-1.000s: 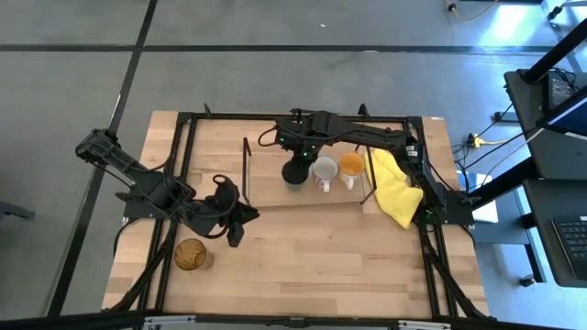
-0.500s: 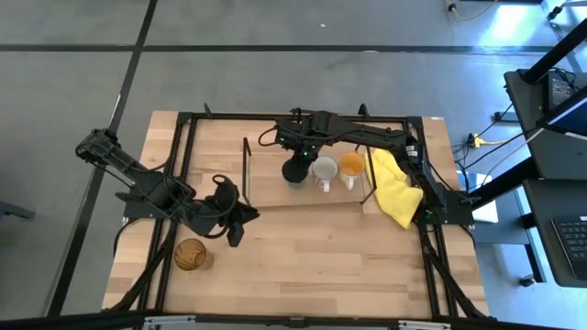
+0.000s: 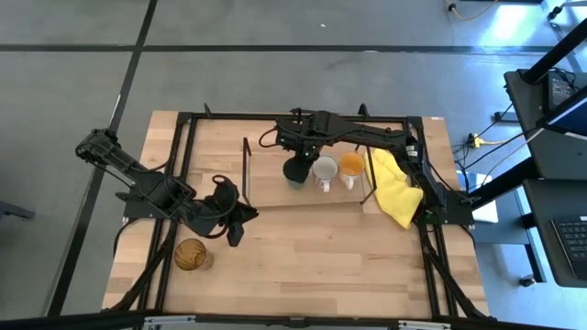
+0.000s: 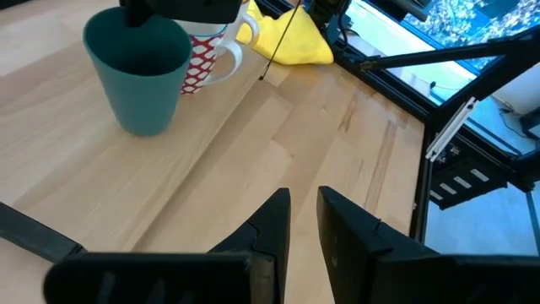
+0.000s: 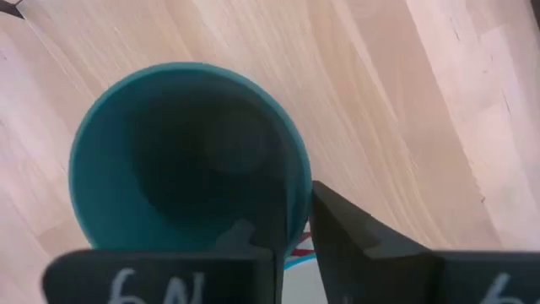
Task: Stack small to large cups/mugs on shelf
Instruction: Put the green cup on the shelf, then put the orange cup on the shelf
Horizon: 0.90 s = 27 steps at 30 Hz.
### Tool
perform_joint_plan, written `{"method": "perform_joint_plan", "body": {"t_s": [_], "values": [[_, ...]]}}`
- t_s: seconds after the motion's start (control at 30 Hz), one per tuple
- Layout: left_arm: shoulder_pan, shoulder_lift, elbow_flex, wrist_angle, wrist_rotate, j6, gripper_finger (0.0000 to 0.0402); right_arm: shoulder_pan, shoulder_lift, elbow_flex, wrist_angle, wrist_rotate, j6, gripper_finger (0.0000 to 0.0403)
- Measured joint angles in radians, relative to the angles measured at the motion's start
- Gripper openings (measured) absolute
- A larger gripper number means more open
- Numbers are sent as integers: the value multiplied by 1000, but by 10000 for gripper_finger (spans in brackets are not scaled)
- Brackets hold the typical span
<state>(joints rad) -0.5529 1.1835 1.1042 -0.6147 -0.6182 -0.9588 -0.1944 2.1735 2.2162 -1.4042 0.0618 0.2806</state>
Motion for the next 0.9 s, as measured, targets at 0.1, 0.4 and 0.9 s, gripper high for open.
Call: {"method": "perform_joint_plan", "body": {"t_s": [0.1,0.4,0.9], "values": [[1,0,0,0,0,5,56,0,0,0,0,0,-1,60],[1,0,0,0,0,8,56,0,-1,0,6,15,-24,116],[1,0,0,-6,1,9,56,2,-107,0,98,95,-107,139]]}}
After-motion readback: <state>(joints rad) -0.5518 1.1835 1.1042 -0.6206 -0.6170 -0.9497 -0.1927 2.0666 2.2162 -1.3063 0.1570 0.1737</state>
